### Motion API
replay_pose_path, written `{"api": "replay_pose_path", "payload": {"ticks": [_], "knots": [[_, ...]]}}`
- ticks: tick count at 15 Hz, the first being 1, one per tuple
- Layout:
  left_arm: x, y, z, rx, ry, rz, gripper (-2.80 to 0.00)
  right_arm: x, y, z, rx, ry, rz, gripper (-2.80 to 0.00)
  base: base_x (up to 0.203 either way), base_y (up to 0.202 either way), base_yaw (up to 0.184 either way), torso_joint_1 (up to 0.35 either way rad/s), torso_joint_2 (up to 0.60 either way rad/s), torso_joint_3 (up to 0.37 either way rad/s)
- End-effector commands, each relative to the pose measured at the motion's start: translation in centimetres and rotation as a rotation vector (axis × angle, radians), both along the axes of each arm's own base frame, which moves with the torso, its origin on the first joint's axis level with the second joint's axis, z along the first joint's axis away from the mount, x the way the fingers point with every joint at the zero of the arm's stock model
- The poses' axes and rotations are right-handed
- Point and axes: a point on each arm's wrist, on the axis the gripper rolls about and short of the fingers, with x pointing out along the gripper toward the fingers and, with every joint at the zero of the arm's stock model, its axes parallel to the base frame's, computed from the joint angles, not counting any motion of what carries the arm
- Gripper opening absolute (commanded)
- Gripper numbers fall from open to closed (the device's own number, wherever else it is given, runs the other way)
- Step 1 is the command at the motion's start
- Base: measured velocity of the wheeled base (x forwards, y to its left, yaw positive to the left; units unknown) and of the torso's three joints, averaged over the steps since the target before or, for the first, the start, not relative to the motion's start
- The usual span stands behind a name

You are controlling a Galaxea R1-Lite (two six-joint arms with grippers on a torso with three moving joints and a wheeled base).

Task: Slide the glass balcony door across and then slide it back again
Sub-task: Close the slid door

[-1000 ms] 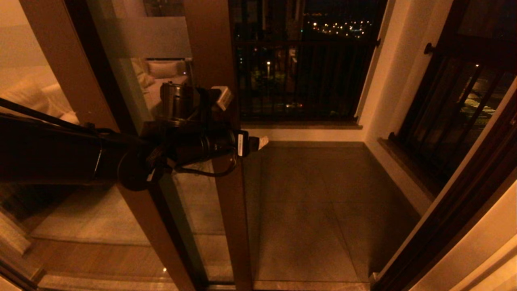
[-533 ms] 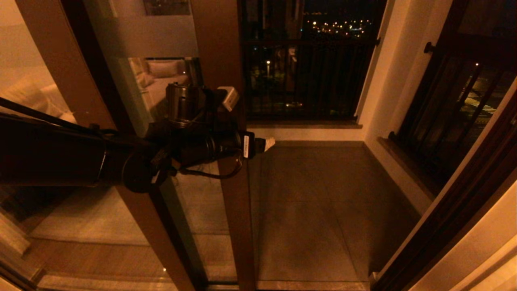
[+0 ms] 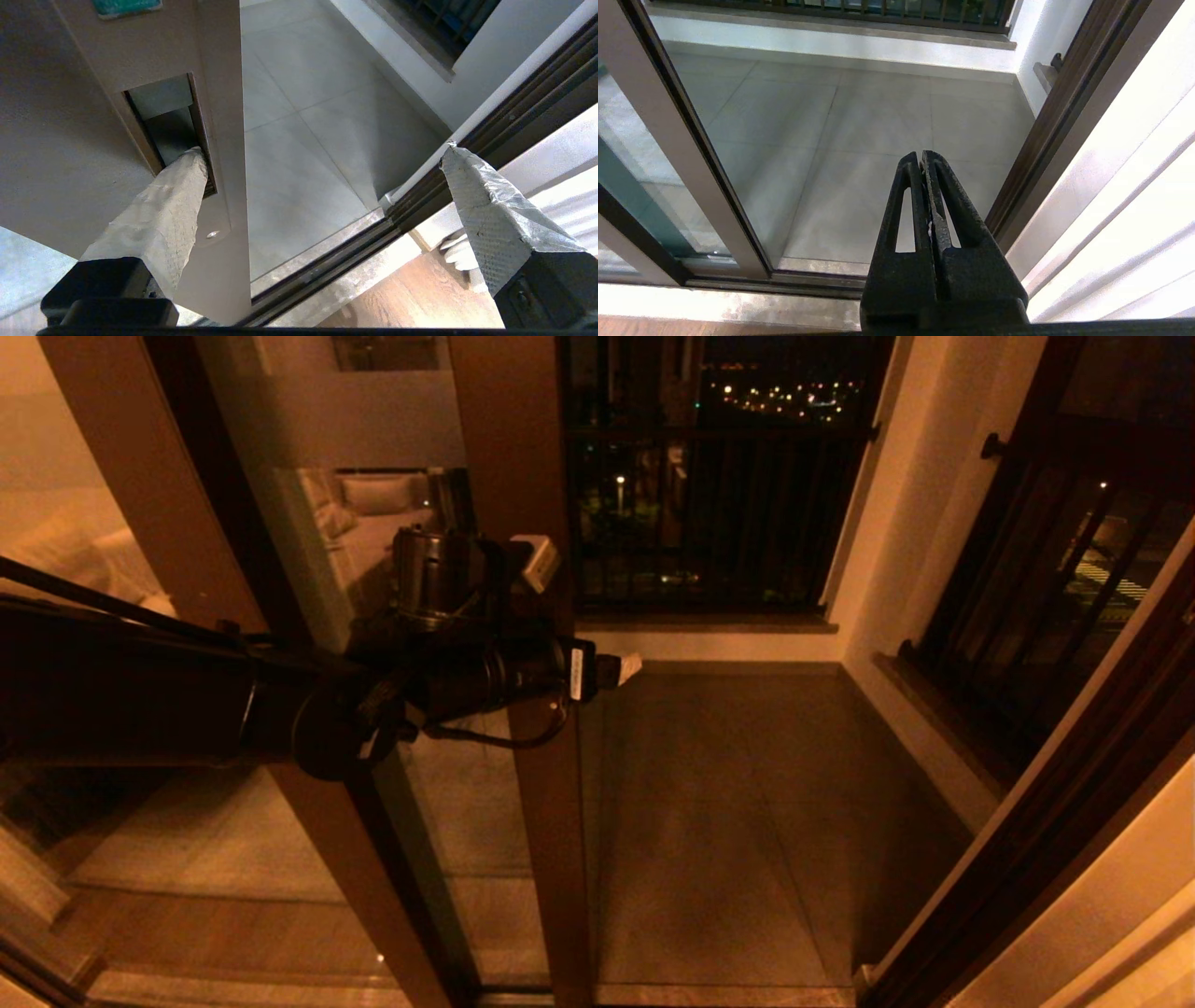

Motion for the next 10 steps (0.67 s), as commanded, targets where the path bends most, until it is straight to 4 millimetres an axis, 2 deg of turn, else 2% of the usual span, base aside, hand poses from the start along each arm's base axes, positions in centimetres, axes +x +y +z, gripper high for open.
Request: {"api": "replay_pose_path", "payload": {"ticks": [1, 5, 10], "knots": [[0.0, -0.5, 0.0, -0.004, -0.002, -0.015, 0.00, 0.0, 0.0, 0.0, -0.001, 0.001, 0.002, -2.80, 0.000, 0.000, 0.000, 0.000, 0.00, 0.000], [-0.7, -1.5, 0.0, 0.002, -0.004, -0.021, 0.00, 0.0, 0.0, 0.0, -0.001, 0.001, 0.002, -2.80, 0.000, 0.000, 0.000, 0.000, 0.00, 0.000], [-0.8, -1.6, -0.1, 0.003, -0.005, -0.024, 0.00, 0.0, 0.0, 0.0, -0.001, 0.001, 0.001, -2.80, 0.000, 0.000, 0.000, 0.000, 0.00, 0.000]]}}
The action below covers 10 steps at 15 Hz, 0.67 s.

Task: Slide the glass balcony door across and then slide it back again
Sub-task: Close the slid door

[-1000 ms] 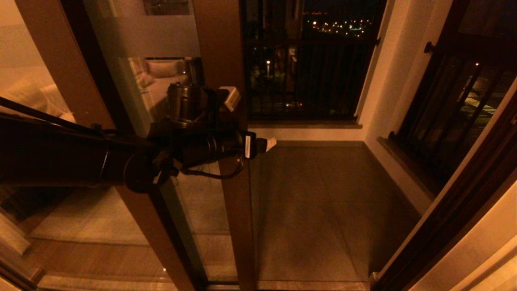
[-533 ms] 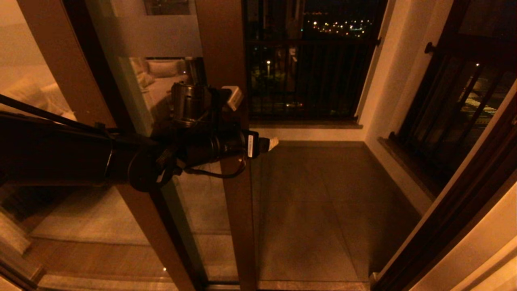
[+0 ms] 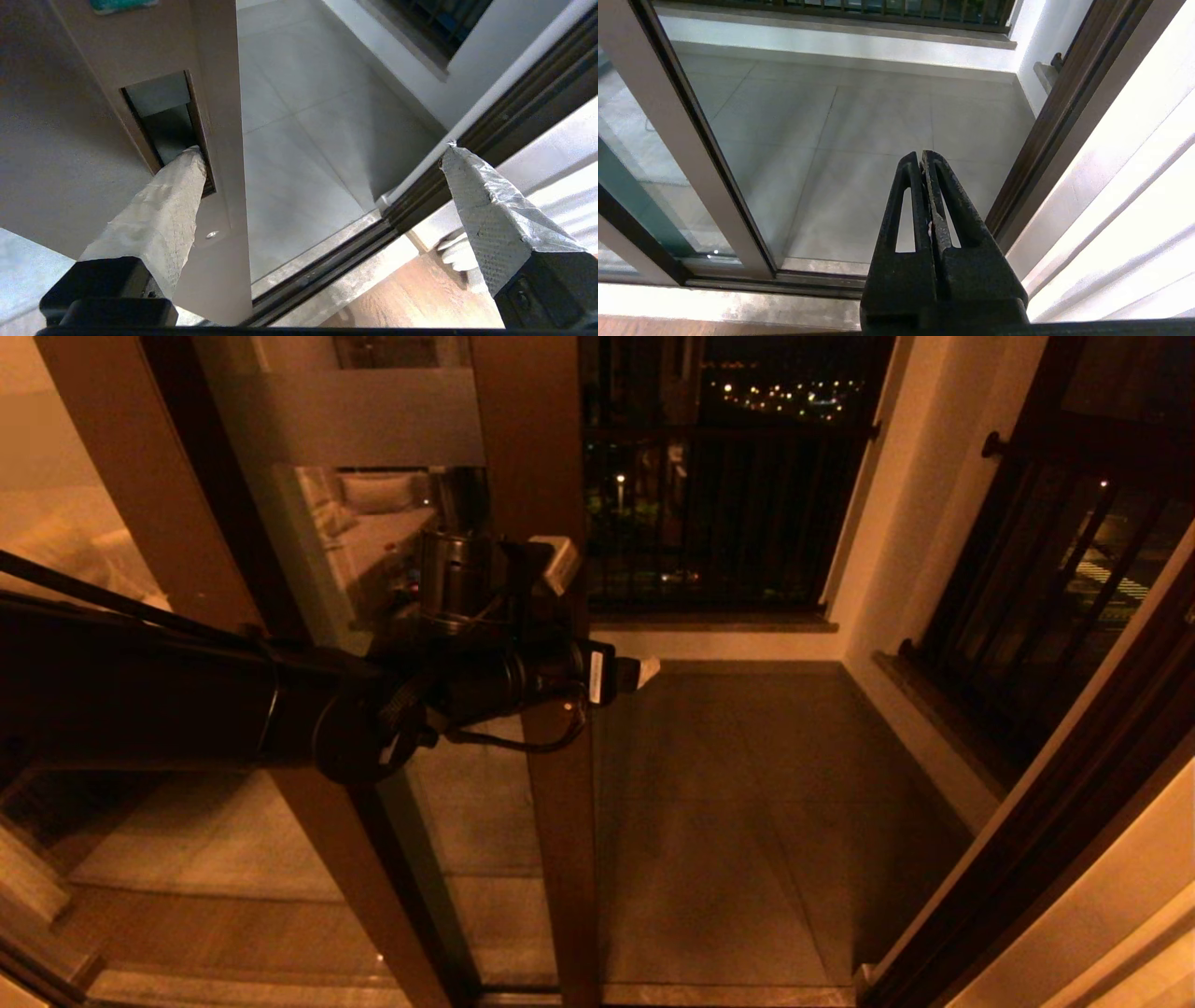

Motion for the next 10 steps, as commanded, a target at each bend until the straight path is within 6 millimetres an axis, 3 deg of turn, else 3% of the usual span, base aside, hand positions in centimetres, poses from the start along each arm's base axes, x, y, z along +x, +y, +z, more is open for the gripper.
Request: {"api": "replay_pose_path", "payload": {"ticks": [1, 10], "knots": [[0.04, 0.04, -0.11, 0.002, 0.006, 0.005, 0.00, 0.01, 0.00, 0.00, -0.001, 0.001, 0.002, -2.80, 0.000, 0.000, 0.000, 0.000, 0.00, 0.000], [0.16, -0.88, -0.21, -0.002, -0.003, -0.009, 0.00, 0.01, 0.00, 0.00, -0.001, 0.001, 0.002, -2.80, 0.000, 0.000, 0.000, 0.000, 0.00, 0.000]]}}
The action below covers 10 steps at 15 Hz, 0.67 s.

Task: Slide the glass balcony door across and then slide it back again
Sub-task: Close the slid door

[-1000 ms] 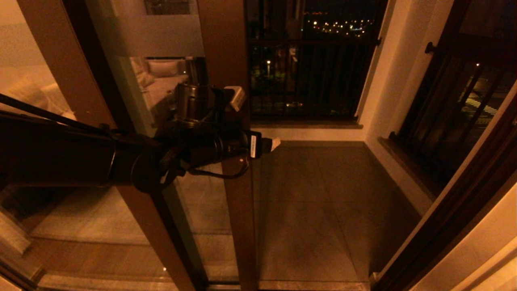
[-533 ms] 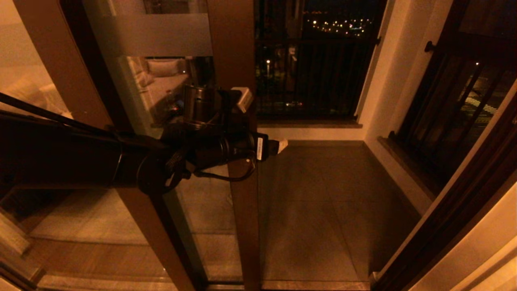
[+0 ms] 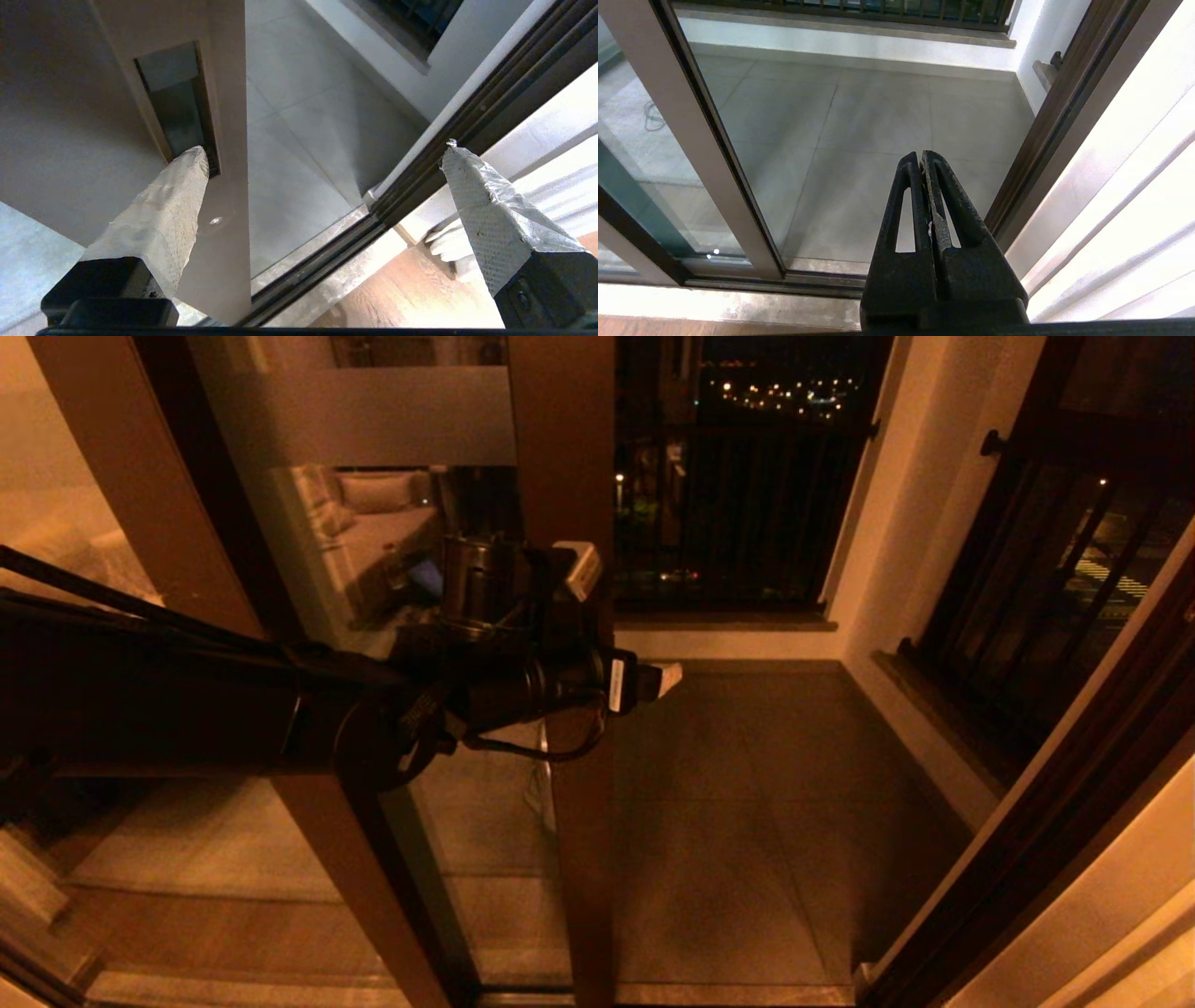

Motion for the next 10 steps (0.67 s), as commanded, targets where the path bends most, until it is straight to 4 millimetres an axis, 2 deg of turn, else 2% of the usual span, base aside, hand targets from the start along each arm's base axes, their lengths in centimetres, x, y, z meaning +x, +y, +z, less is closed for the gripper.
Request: {"api": "replay_pose_path", "payload": {"ticks": [1, 10], "knots": [[0.3, -0.5, -0.2, 0.000, -0.002, 0.002, 0.00, 0.0, 0.0, 0.0, -0.001, 0.001, 0.002, -2.80, 0.000, 0.000, 0.000, 0.000, 0.00, 0.000], [0.0, -1.7, -0.3, 0.002, -0.004, -0.011, 0.00, 0.0, 0.0, 0.0, -0.001, 0.001, 0.001, -2.80, 0.000, 0.000, 0.000, 0.000, 0.00, 0.000]]}}
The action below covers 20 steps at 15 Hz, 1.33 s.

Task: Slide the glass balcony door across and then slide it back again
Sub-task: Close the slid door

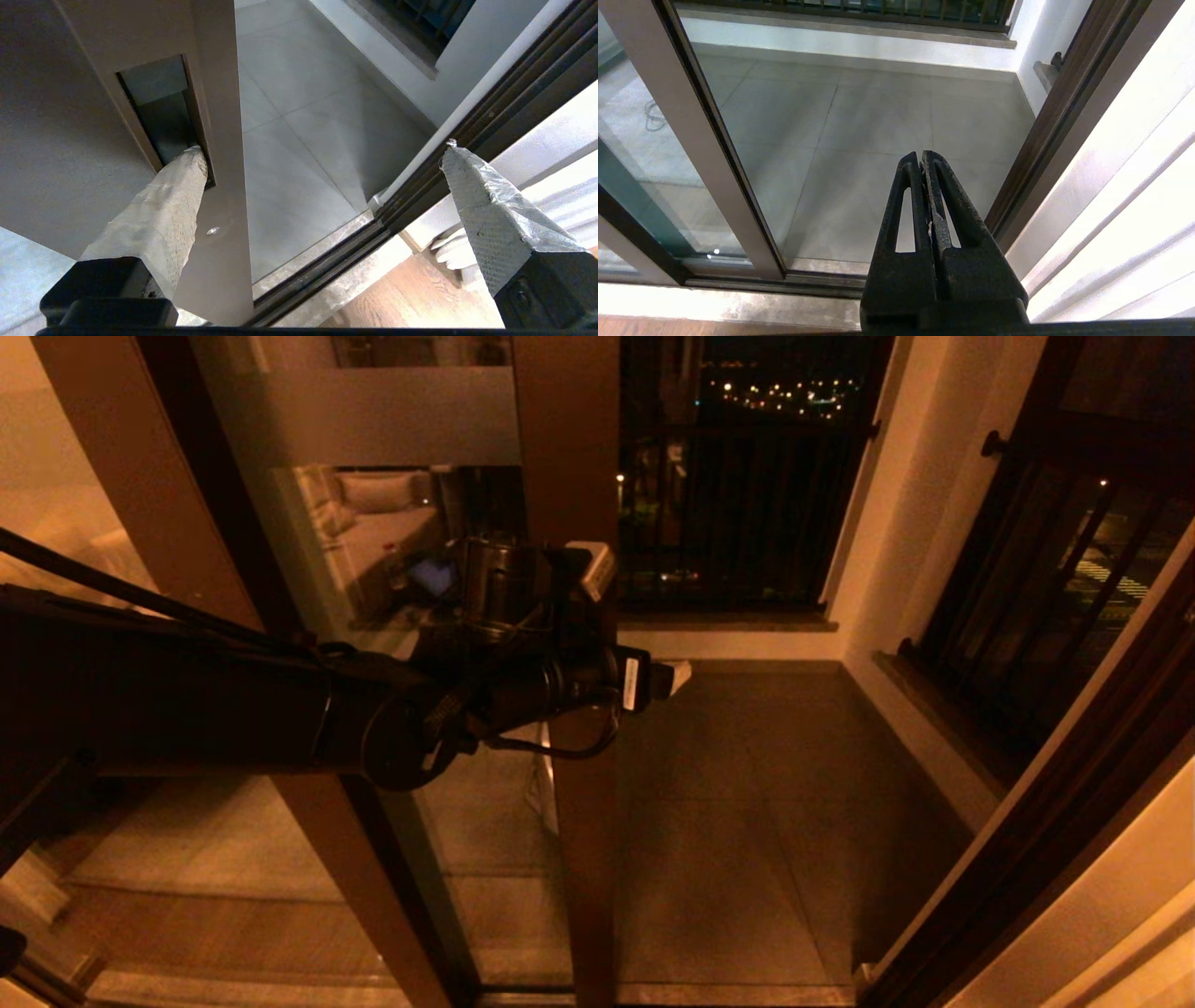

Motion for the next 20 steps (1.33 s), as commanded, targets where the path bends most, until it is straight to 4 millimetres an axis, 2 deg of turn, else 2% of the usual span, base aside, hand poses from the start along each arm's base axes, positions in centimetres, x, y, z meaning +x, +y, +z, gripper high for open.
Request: {"api": "replay_pose_path", "payload": {"ticks": [1, 13, 20], "knots": [[0.0, -0.1, 0.0, -0.002, 0.000, -0.005, 0.00, 0.0, 0.0, 0.0, -0.001, 0.001, 0.002, -2.80, 0.000, 0.000, 0.000, 0.000, 0.00, 0.000], [-0.4, -1.5, -0.2, -0.003, -0.001, -0.036, 0.00, 0.0, 0.0, 0.0, -0.001, 0.001, 0.001, -2.80, 0.000, 0.000, 0.000, 0.000, 0.00, 0.000], [-0.5, -3.9, 0.3, -0.003, -0.009, -0.080, 0.00, 0.0, 0.0, 0.0, -0.001, 0.001, 0.002, -2.80, 0.000, 0.000, 0.000, 0.000, 0.00, 0.000]]}}
